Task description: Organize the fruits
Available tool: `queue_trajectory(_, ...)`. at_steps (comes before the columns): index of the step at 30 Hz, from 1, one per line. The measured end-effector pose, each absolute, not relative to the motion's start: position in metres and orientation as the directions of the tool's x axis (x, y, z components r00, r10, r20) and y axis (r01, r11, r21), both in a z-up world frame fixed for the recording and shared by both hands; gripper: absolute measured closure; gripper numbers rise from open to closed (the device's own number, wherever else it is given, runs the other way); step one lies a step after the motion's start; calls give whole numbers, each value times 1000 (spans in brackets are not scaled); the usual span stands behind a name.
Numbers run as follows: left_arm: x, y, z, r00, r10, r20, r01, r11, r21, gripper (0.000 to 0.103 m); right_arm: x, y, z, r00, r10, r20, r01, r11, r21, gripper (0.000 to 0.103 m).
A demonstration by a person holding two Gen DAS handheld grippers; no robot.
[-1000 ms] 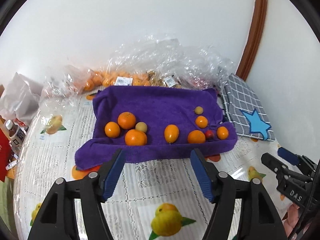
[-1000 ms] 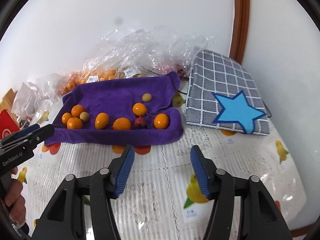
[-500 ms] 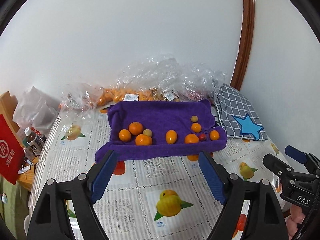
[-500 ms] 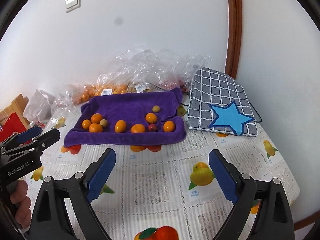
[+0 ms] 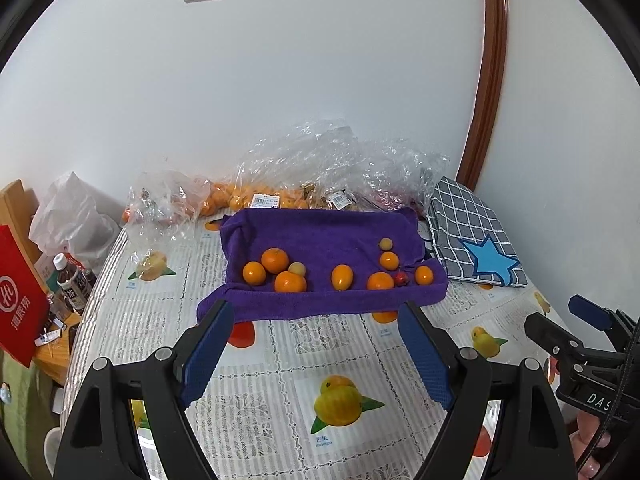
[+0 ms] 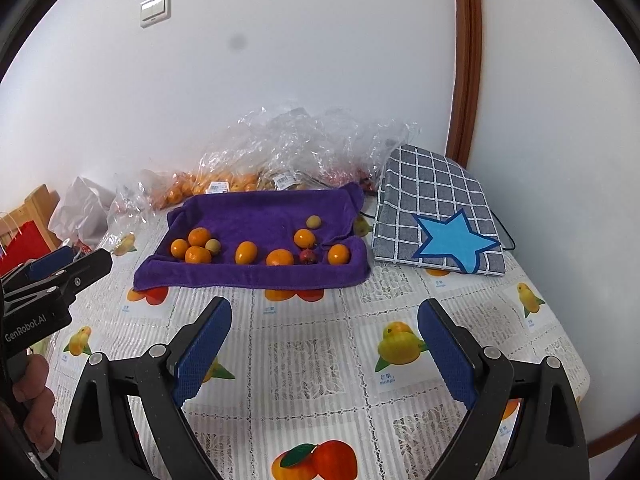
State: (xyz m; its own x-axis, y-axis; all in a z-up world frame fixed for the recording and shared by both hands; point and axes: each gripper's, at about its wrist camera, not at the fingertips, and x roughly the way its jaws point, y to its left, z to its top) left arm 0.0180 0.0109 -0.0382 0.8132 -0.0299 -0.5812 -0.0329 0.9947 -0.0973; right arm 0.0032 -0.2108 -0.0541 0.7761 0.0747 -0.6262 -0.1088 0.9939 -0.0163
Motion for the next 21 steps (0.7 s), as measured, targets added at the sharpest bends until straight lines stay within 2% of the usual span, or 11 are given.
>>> queue_trajectory(21, 16, 17, -37, 818, -30, -574, -36, 994, -103, 20, 5, -216, -53, 781, 58, -621, -90, 996, -20, 10)
